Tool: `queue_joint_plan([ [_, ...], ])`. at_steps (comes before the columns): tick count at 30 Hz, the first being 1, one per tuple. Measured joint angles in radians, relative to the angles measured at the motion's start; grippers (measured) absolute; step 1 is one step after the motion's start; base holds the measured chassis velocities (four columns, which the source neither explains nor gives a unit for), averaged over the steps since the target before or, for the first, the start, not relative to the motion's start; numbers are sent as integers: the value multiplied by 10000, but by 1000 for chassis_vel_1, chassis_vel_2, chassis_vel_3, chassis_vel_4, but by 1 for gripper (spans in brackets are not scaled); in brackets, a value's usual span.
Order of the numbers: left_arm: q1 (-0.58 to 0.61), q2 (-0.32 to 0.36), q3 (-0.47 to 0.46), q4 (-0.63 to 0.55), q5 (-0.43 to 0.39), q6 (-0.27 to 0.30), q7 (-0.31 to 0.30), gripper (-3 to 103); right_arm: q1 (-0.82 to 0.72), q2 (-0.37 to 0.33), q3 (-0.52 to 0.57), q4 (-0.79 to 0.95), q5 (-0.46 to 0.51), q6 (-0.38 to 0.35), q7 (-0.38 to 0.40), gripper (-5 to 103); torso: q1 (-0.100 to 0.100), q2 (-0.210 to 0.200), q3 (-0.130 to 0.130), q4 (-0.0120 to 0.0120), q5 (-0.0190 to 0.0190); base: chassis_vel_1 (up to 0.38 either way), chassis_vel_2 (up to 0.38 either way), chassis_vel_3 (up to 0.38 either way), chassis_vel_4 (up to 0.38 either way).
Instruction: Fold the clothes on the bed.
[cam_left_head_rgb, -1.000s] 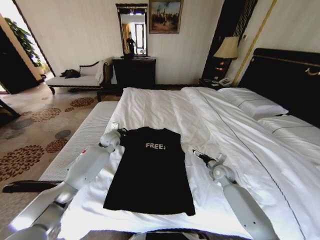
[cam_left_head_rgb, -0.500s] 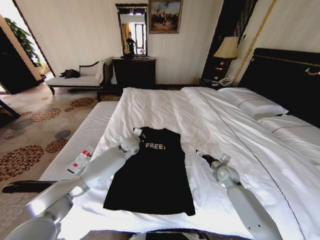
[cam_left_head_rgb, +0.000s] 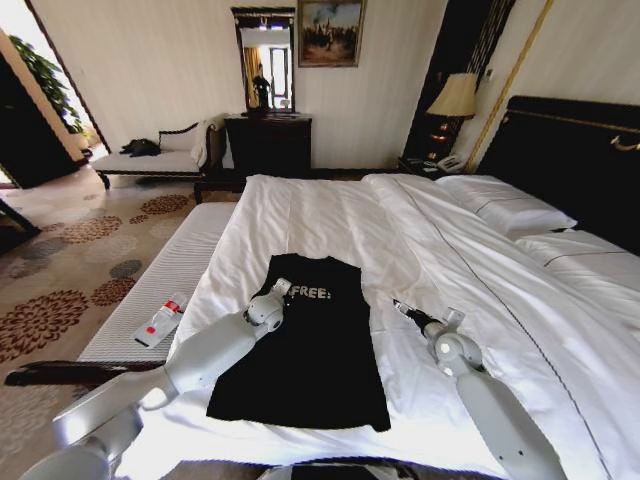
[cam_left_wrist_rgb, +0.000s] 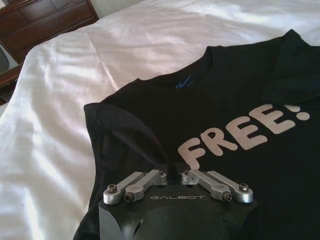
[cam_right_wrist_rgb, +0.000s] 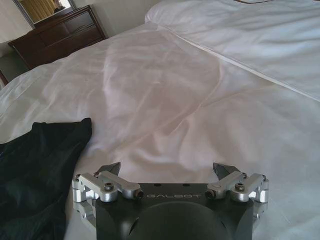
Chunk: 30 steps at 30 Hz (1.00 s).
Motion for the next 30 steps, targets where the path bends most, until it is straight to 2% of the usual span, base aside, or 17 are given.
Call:
queue_joint_plan([
  [3, 133, 106, -120, -195, 0, -27, 0, 15, 3, 0, -12, 28, 0, 1, 0, 100, 0, 0, 0, 0, 0, 0, 0, 0, 0],
  [7, 643, 507, -511, -752, -52, -154, 15, 36, 33, -50, -26, 93, 2, 1, 2, 100, 0, 0, 0, 1, -1, 0, 0, 0, 0],
  [10, 815, 600, -673, -867, -66, -227, 56, 42, 33, -68, -27, 107, 6, 2, 3, 100, 0, 0, 0, 1, -1, 0, 0, 0, 0],
  [11, 980, 665, -857, -973, -78, -353, 143, 53, 29, -82, -24, 120, 10, 2, 4, 100, -1, 0, 0, 2, -1, 0, 0, 0, 0],
  [12, 980, 665, -857, -973, -78, -353, 143, 53, 29, -82, -24, 120, 10, 2, 4, 100, -1, 0, 0, 2, -1, 0, 0, 0, 0],
  [14, 1269, 737, -1303, -1170, -186, -556, 225, 64, -4, -105, -13, 166, 17, 3, 6, 100, 0, 0, 0, 0, -1, 0, 0, 0, 0],
  [17, 1448, 771, -1653, -1236, -274, -705, 235, 70, -22, -134, -1, 205, 25, 4, 8, 100, -1, 0, 0, 0, -1, 0, 0, 0, 0],
  [19, 1657, 835, -2270, -1249, -469, -965, 244, 80, -28, -196, 16, 247, 57, 6, 11, 100, -1, 0, 0, 0, -1, 0, 0, 0, 0],
  [22, 1755, 862, -2709, -1246, -684, -1113, 266, 85, -26, -223, 17, 261, 77, 6, 13, 100, 0, 0, 0, 0, -2, 0, 0, 0, 0],
  [24, 1840, 843, -3471, -1070, -1092, -1367, 308, 96, 1, -226, -4, 269, 84, 6, 31, 100, -1, 0, 0, 1, 0, 0, 0, 0, 0],
  [30, 1709, 615, -4121, -403, -1696, -1655, 443, 100, -9, -224, -41, 307, 84, 6, 46, 100, 0, 0, 1, 1, -2, 0, 0, 0, 0],
])
